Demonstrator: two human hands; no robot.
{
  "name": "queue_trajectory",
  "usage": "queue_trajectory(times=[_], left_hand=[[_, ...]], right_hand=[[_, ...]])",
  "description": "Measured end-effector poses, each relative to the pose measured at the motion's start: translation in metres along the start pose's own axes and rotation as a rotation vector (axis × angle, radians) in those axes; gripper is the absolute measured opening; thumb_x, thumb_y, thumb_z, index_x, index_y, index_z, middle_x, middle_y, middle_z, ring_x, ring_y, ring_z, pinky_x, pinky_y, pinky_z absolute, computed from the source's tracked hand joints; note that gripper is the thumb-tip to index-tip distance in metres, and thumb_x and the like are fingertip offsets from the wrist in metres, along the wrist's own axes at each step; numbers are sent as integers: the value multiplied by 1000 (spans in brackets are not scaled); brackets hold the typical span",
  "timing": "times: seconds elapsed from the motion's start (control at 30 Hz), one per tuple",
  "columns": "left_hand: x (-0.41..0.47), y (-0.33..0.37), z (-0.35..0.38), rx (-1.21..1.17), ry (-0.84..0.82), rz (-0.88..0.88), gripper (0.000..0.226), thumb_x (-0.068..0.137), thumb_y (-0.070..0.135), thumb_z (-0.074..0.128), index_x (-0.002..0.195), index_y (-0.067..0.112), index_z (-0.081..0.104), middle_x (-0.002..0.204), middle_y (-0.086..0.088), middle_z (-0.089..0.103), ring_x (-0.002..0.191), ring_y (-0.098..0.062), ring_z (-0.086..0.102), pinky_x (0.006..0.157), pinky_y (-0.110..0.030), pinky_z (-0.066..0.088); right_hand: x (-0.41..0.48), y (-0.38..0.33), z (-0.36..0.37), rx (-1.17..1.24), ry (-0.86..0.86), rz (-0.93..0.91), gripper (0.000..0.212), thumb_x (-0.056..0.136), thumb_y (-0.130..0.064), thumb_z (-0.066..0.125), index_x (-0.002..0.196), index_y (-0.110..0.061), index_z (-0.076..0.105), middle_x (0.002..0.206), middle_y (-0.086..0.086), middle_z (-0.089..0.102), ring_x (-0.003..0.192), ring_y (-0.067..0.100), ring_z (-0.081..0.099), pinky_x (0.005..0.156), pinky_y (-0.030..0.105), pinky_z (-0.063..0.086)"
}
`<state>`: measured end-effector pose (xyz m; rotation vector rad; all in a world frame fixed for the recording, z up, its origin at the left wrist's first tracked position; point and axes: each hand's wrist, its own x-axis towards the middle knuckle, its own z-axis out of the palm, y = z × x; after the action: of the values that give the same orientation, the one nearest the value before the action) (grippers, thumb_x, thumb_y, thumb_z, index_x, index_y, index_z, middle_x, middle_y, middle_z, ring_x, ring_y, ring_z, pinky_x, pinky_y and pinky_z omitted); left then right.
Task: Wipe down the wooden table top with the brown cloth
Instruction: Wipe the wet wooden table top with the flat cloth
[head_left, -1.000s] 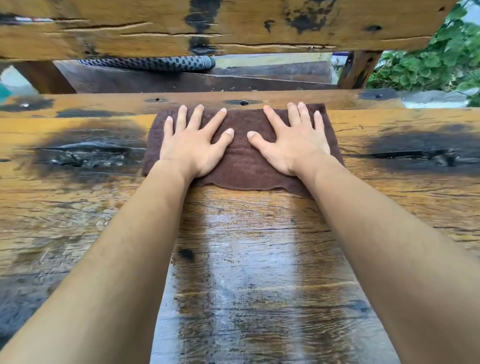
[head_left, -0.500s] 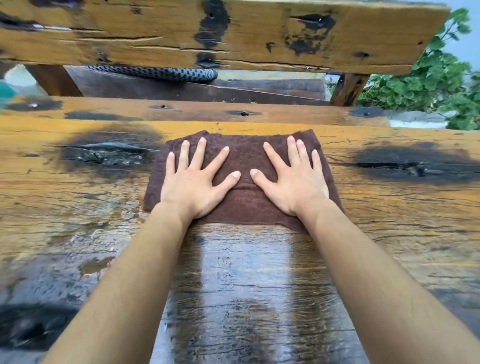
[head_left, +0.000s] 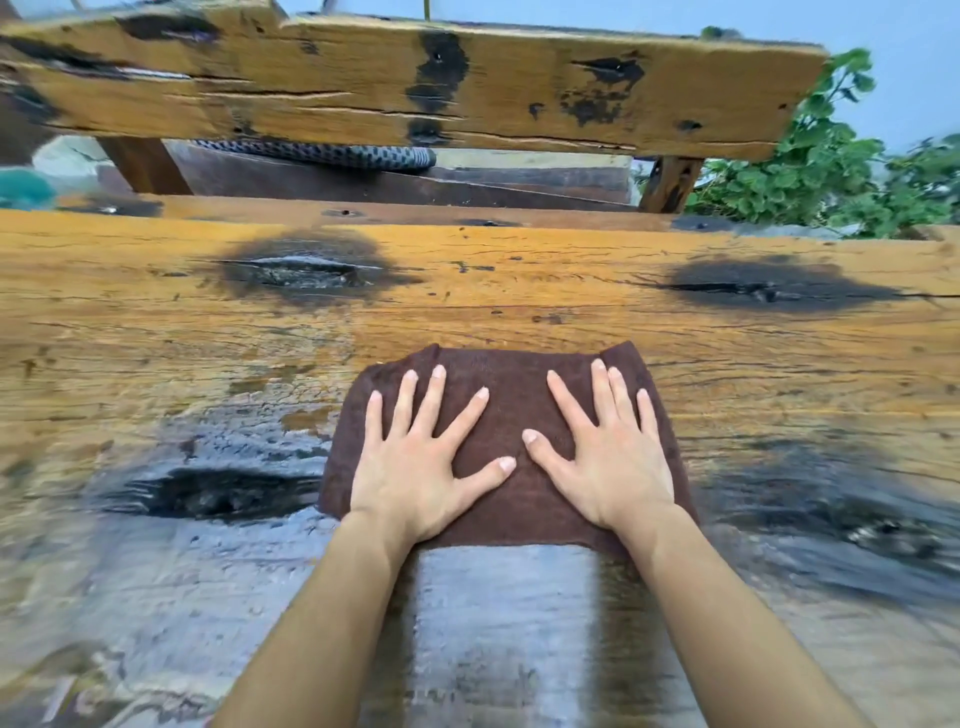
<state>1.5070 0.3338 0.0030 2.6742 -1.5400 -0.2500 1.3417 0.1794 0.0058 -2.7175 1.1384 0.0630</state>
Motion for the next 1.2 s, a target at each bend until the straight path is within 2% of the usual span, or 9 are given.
queue_trajectory(times=[0.3,0.43,0.6,0.73,0.83,1.07,1.2], left_hand=[[-112,3,11,-18,-36,42,79,83,95,6,153,64,-16,170,7,-27,156,-22,-29,125,-57,-15],[-156,4,17,-56,-8,47,77,86,95,10,154,64,-8,172,6,-21,158,-23,-25,125,-57,-14],[-208,5,20,-48,-22,30,76,86,94,2,153,63,-14,171,5,-24,157,-24,-27,125,-56,-15],[-239,6,25,-77,-3,20,76,86,93,2,155,63,-6,173,5,-17,159,-24,-20,126,-57,-10],[-261,7,29,-94,28,10,75,90,91,11,158,60,5,174,4,-6,161,-25,-10,127,-57,-3],[-318,10,35,-62,15,-14,75,93,88,18,160,56,8,175,2,0,162,-26,-5,126,-58,2],[-352,13,38,-49,4,-17,76,95,85,26,162,51,14,175,-1,8,162,-28,4,125,-59,10]], right_hand=[[-125,-24,16,0,-27,43,85,86,-85,4,162,-50,-9,173,8,-23,158,21,-27,127,46,-17],[-164,-33,21,-14,-38,43,85,87,-84,4,162,-49,-10,172,8,-24,157,21,-28,127,47,-16],[-211,-43,29,-3,-26,20,83,90,-84,8,163,-48,-6,173,10,-20,158,22,-26,127,49,-15],[-244,-50,35,6,9,3,82,93,-82,14,165,-43,3,174,12,-12,161,25,-17,128,50,-10],[-262,-52,39,6,17,-6,83,94,-81,17,166,-41,7,174,13,-7,161,27,-13,128,52,-5],[-311,-62,47,12,29,-33,81,97,-78,25,166,-37,17,174,17,4,162,31,-1,128,56,3],[-342,-69,50,5,13,-39,81,97,-78,27,166,-37,19,174,17,5,162,32,1,128,57,7]])
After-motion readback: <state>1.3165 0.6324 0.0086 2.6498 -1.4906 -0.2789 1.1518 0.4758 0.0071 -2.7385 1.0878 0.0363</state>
